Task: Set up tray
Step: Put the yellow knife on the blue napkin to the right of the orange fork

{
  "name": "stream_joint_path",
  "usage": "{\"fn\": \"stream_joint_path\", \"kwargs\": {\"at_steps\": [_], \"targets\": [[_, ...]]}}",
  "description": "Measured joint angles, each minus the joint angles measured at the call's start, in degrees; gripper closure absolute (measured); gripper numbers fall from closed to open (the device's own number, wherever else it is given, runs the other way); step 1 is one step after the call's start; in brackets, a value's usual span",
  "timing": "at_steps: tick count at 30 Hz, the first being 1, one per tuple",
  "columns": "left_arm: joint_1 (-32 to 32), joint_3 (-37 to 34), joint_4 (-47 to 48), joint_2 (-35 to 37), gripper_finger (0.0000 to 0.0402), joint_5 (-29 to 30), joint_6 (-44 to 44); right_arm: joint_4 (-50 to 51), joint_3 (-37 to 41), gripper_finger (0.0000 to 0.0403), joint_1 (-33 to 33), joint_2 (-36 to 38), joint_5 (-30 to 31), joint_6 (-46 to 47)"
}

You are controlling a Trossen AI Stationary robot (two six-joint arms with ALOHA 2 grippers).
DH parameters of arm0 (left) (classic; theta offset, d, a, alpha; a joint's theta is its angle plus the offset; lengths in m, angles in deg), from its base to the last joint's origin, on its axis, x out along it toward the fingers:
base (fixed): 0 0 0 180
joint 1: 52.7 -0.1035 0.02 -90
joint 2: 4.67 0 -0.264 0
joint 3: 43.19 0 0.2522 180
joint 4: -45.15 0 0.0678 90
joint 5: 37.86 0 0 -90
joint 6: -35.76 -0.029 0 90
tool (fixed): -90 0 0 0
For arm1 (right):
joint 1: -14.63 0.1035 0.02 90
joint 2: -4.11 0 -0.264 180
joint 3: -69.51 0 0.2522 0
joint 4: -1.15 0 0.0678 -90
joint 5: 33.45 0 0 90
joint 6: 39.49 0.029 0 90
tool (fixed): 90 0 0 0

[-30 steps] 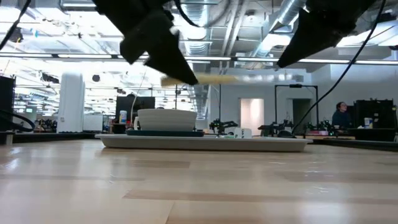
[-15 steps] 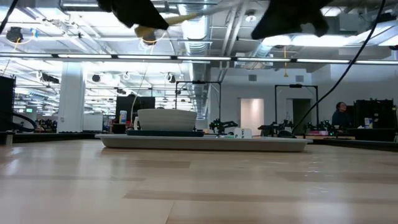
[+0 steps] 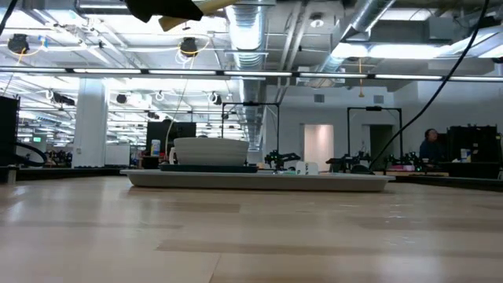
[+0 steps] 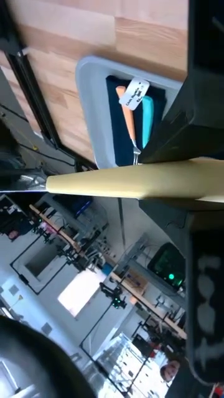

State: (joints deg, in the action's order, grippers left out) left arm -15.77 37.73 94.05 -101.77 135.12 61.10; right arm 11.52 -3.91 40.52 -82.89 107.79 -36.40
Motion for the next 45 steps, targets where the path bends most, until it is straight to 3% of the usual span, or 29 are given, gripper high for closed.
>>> {"fn": "stream_joint_path", "kwargs": {"at_steps": [4, 6, 9, 12, 15, 18, 21, 23, 27, 33, 41, 45], "targets": [[0.7, 0.0, 0.7, 0.1, 0.0334, 0.0, 0.6, -0.2, 1.0, 0.0403, 1.0, 2.8, -26.2, -19.4], [1.1, 0.0, 0.7, 0.2, 0.0334, 0.0, 0.6, -0.1, 2.9, 0.0403, 1.2, 5.0, -35.2, -22.9], [1.5, 0.0, 0.9, 0.2, 0.0335, 0.0, 0.7, -2.3, 7.4, 0.0403, 0.2, 10.0, -36.6, -20.2], [1.7, 0.0, 1.0, 0.2, 0.0335, 0.1, 0.7, -13.2, 16.3, 0.0403, -2.1, 14.3, -35.7, -17.6], [1.7, 0.0, 1.0, 0.2, 0.0334, 0.2, 0.7, -35.2, 27.6, 0.0403, -4.9, 16.3, -36.0, -14.0], [1.6, 0.0, 1.0, 0.2, 0.0334, 0.2, 0.9, -60.7, 37.2, 0.0403, -7.8, 13.6, -36.1, -9.3], [1.6, 0.0, 0.9, 0.2, 0.0335, 0.3, 1.0, -80.0, 41.8, 0.0403, -9.6, 7.2, -36.0, -4.3], [1.5, 0.0, 0.8, 0.2, 0.0335, 0.3, 1.0, -86.7, 41.7, 0.04, -10.6, 2.4, -36.4, 0.3], [1.3, 0.0, 0.8, 0.2, 0.0333, 0.2, 1.0, -85.1, 35.3, 0.0373, -12.6, -4.0, -36.1, 6.0], [1.7, 0.0, 1.3, 0.2, 0.0334, -0.8, 2.9, -83.4, 25.4, 0.0293, -13.3, -9.7, -40.0, 11.8], [4.0, 0.0, 2.1, 0.2, 0.0333, -1.5, 3.5, -72.5, 23.8, 0.0163, -14.0, -6.5, -40.9, 11.5], [4.6, 0.0, 3.0, 0.2, 0.0334, -1.5, 4.9, -63.8, 23.8, 0.012, -14.8, -3.6, -40.9, 11.4]]}}
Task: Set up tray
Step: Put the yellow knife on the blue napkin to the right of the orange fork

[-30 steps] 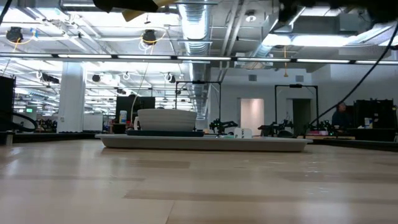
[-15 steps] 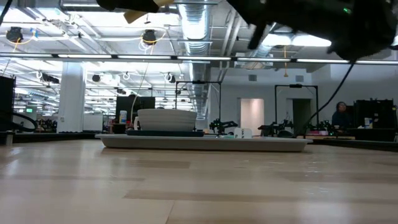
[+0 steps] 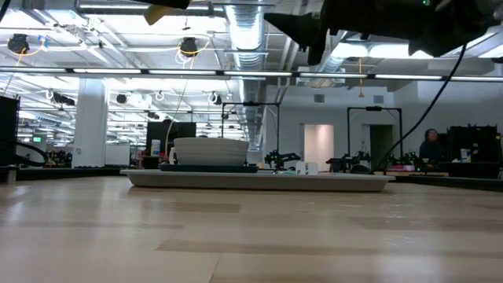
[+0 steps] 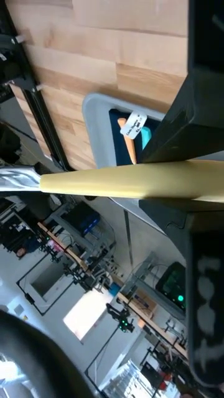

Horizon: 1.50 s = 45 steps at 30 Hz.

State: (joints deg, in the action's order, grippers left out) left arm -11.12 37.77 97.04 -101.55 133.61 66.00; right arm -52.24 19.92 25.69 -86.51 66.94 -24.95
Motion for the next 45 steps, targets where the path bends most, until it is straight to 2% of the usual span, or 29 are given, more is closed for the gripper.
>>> {"fn": "stream_joint_path", "kwargs": {"at_steps": [5, 16, 26, 36, 45], "targets": [[0.0, 0.0, 0.7, 0.0, 0.0333, -0.1, 1.0, 6.5, 0.0, 0.0097, -0.7, 3.3, 0.0, -0.5], [0.0, 0.0, 1.0, 0.0, 0.0333, -1.6, 2.0, 10.3, 0.0, 0.0096, 2.4, 9.5, 0.6, -4.5], [-0.1, 0.0, 1.0, 0.0, 0.0333, -3.6, 3.0, 7.9, 0.0, 0.0097, 3.6, 9.8, 11.7, -4.5], [-0.1, 0.0, 2.5, 0.0, 0.0333, -4.7, 6.0, 6.5, 0.0, 0.0097, 3.6, 9.8, 12.2, -2.4], [-0.9, 0.0, 3.8, -0.1, 0.0333, -5.0, 7.6, 8.4, 0.0, 0.0097, 3.4, 8.9, 12.1, 3.3]]}}
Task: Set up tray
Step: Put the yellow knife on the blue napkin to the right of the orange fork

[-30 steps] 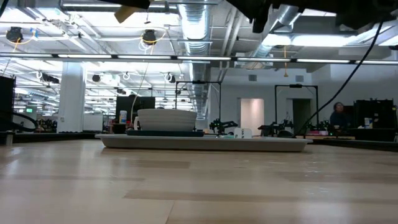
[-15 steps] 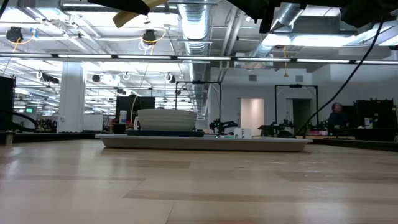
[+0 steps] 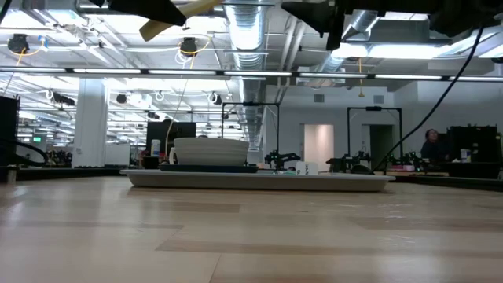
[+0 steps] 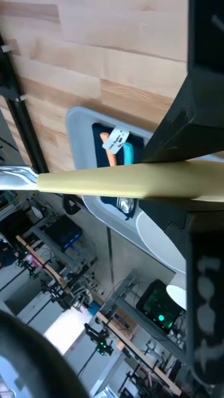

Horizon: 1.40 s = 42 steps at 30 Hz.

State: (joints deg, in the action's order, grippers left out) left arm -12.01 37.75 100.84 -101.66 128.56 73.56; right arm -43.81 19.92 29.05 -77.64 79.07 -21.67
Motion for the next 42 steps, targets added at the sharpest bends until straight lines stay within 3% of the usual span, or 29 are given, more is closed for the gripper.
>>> {"fn": "stream_joint_path", "kwargs": {"at_steps": [25, 32, 42], "targets": [[-5.8, 0.0, 2.3, -0.1, 0.0333, -1.4, -2.2, 1.3, -0.1, 0.0097, 3.5, 0.0, -0.1, -0.2], [-7.5, 0.1, 1.0, 0.1, 0.0334, 0.7, -2.8, 2.3, 0.1, 0.0097, 4.8, -0.2, 0.4, -0.5], [-9.6, 0.1, -9.1, 0.0, 0.0333, -6.8, -12.1, 3.6, 0.1, 0.0097, 5.1, -0.2, 4.8, -4.4]]}}
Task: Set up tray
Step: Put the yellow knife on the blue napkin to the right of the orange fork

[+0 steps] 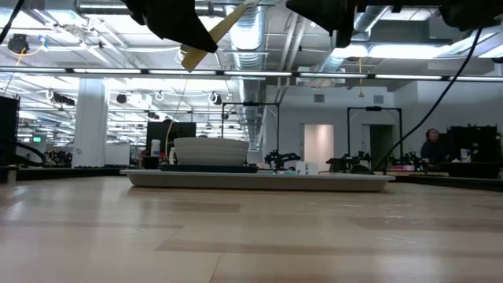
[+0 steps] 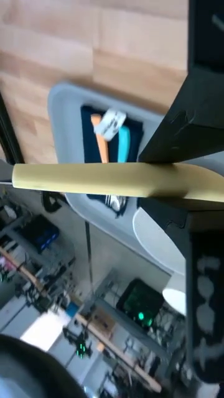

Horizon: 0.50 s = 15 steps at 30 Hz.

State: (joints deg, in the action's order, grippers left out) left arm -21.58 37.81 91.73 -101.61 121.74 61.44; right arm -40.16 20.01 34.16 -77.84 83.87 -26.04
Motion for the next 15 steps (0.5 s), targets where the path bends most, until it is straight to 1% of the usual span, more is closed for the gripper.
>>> {"fn": "stream_joint_path", "kwargs": {"at_steps": [5, 8, 11, 13, 15], "targets": [[0.0, 0.0, -0.6, 0.0, 0.0334, -1.2, -0.3, -0.1, 0.0, 0.01, 0.0, 0.0, 0.0, -2.0], [-0.1, 0.0, -0.7, 0.0, 0.0333, -1.3, -0.2, -0.2, 0.0, 0.0117, 0.0, 0.0, 0.0, -3.0], [-0.4, 0.0, -0.7, 0.0, 0.0333, -1.5, 0.3, -0.2, 0.0, 0.0155, 0.0, 0.0, 0.0, -3.5], [-0.9, 0.0, -0.7, 0.0, 0.0333, -1.9, 0.4, -0.2, 0.0, 0.0197, 0.0, 0.0, -0.1, -4.1], [-1.4, 0.0, -0.7, 0.0, 0.0333, -2.4, 0.6, -0.2, 0.0, 0.0251, 0.0, 0.1, -0.2, -4.8]]}}
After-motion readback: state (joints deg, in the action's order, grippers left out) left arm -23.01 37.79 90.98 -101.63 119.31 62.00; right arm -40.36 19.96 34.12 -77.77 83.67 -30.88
